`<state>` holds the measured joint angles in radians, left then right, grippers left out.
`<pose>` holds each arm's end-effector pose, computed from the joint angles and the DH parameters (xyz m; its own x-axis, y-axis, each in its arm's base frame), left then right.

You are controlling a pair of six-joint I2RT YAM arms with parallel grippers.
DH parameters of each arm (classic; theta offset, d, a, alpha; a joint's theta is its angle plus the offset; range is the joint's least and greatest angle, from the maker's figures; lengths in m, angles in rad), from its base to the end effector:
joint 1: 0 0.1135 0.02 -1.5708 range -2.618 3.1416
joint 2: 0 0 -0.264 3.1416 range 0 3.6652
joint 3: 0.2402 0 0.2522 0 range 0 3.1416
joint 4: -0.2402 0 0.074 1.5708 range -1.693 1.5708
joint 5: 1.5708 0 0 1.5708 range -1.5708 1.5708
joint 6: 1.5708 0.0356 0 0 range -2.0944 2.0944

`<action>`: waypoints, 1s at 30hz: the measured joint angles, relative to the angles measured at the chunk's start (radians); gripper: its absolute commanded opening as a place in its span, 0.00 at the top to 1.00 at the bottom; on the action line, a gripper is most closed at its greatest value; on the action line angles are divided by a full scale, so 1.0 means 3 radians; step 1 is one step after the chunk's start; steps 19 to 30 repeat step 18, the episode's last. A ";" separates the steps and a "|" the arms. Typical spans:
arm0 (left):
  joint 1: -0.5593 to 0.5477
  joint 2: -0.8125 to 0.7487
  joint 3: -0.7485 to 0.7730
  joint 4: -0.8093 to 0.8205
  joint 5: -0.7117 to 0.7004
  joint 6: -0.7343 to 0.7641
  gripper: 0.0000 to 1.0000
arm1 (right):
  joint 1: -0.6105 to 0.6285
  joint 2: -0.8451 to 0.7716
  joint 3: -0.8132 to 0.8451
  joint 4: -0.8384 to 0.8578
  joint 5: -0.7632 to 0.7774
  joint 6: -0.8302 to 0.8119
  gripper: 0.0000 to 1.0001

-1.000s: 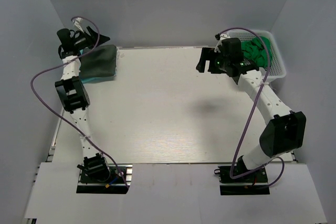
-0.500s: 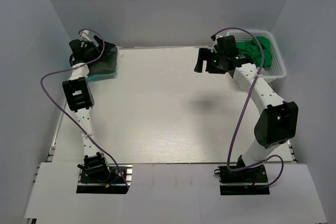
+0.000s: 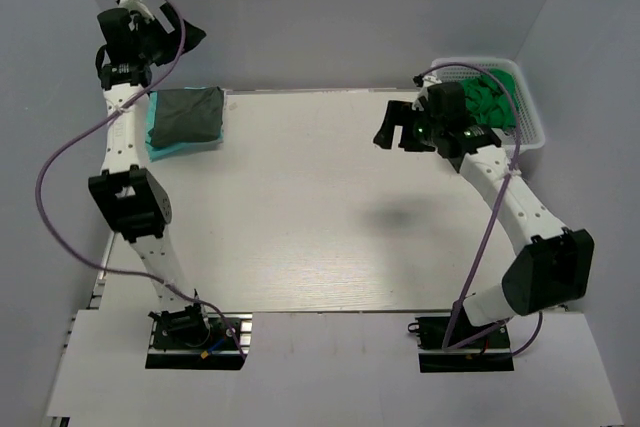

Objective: Fold and stack the t-shirts
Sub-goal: Put the neatly folded tshirt into the corner of the board with the left arm

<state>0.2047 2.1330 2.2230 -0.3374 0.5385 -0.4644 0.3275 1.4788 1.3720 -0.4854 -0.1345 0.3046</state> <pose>0.4939 0.0839 0.3930 -0.3543 -0.4662 -0.8106 0.1719 0.8196 -0.5465 0.3170 0.1127 0.3489 -0.6314 0.0994 -0.7691 -0.2461 0.9148 0.3202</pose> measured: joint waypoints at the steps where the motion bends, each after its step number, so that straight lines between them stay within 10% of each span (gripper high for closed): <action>1: -0.0071 -0.0345 -0.0225 -0.0148 -0.0186 0.0080 0.00 | 0.0000 -0.0084 -0.0089 0.0048 0.0003 0.0019 0.10; 15: -0.0334 -0.2636 -0.2847 -0.1921 -0.1806 0.0397 0.00 | -0.0001 -0.1129 -0.1573 0.0427 -0.0056 0.0373 0.10; 30: -0.0340 -0.2895 -0.3001 -0.1993 -0.1706 0.0397 0.00 | 0.0000 -0.1283 -0.1821 0.0586 -0.0165 0.0417 0.10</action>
